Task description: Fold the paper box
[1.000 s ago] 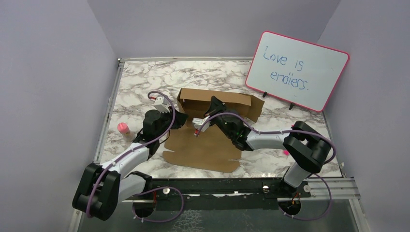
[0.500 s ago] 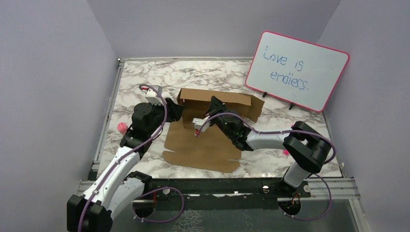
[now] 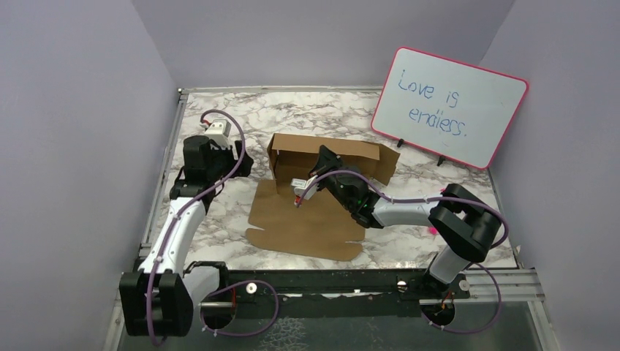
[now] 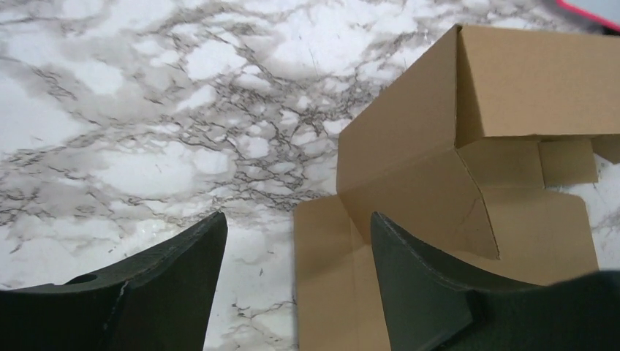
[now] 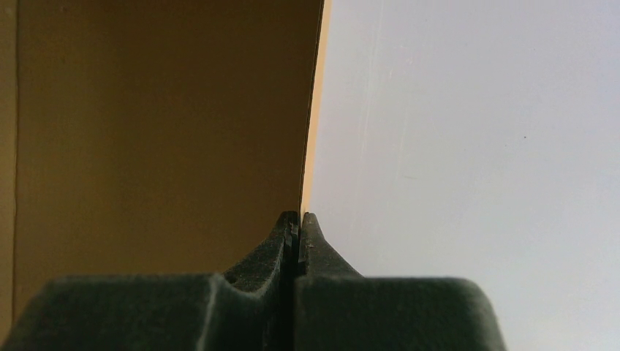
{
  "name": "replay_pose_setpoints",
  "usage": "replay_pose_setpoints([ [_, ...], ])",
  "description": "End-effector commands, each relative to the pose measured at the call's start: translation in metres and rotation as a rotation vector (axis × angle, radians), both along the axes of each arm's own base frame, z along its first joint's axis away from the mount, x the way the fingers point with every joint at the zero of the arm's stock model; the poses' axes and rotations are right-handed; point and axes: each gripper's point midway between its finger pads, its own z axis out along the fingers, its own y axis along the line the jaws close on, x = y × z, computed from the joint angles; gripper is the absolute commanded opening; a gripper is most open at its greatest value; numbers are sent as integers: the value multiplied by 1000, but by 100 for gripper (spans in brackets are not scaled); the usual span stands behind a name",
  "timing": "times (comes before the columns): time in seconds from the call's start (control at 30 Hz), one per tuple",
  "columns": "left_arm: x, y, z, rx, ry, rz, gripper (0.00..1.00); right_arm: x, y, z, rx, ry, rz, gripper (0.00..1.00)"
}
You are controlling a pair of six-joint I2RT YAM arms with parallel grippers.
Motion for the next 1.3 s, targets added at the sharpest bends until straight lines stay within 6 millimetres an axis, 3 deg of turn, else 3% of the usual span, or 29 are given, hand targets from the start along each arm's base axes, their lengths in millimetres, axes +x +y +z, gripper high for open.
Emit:
replay_pose_setpoints([
  [0.0, 7, -16, -1, 29, 11, -170, 75, -7, -1, -26, -68, 76, 10, 1],
  [0.27, 32, -43, -46, -8, 35, -373, 78, -9, 0, -21, -44, 90, 17, 1],
  [0.37, 36, -53, -53, -38, 12, -436, 77, -12, 1, -17, -29, 98, 31, 1],
  [0.57, 35, -67, -46, -59, -123, -529, 76, -15, 6, -16, -29, 111, 52, 1],
  [0.8, 33, -75, -51, -51, -148, -575, 75, -22, 14, -35, -64, 156, 73, 1],
  [0.93, 34, -77, -50, -41, -169, -567, 74, -24, 14, -43, -75, 166, 69, 1],
  [1.27, 43, -95, -44, 15, -244, -490, 74, -28, 20, -41, -80, 176, 80, 1],
])
